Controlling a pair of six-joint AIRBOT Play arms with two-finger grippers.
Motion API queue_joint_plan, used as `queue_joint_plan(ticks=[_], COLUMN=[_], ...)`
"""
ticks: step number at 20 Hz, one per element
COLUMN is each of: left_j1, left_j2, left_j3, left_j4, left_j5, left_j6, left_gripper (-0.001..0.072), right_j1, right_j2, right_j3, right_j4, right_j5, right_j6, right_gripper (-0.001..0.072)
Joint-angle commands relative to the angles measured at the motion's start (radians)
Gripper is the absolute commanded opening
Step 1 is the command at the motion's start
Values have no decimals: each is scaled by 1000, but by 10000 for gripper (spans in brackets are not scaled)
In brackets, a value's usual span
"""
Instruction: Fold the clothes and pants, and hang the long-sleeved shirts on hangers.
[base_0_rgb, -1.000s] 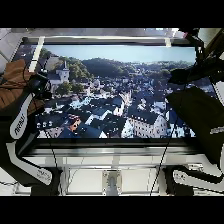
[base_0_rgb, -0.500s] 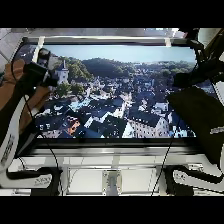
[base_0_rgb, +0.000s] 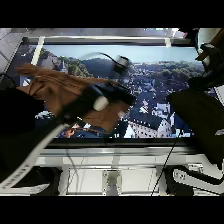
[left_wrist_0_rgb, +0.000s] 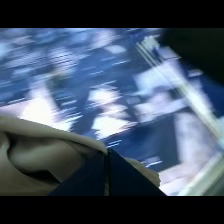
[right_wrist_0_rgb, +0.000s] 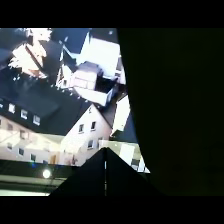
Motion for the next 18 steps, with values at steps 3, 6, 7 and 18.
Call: queue_joint_plan(ticks=[3, 6, 7, 18], left_j1=[-133, -4, 63, 858], left_j2=[-178, -129, -92, 313], left_j3=[1, 2, 1, -326], left_j4=[-248, -235, -196, 121], left_j5=[388, 308, 228, -528], left_j6=[3, 3, 3, -24], left_gripper=[10, 505, 534, 533], right_j1=[-144, -238, -265, -119], right_j2=[-11, -17, -18, 207], right_j3=[1, 0, -2, -793], right_j4=[291, 465, 488, 623], right_j5=[-99, -120, -119, -104], right_j6=[20, -37, -37, -77], right_gripper=[20, 77, 154, 454])
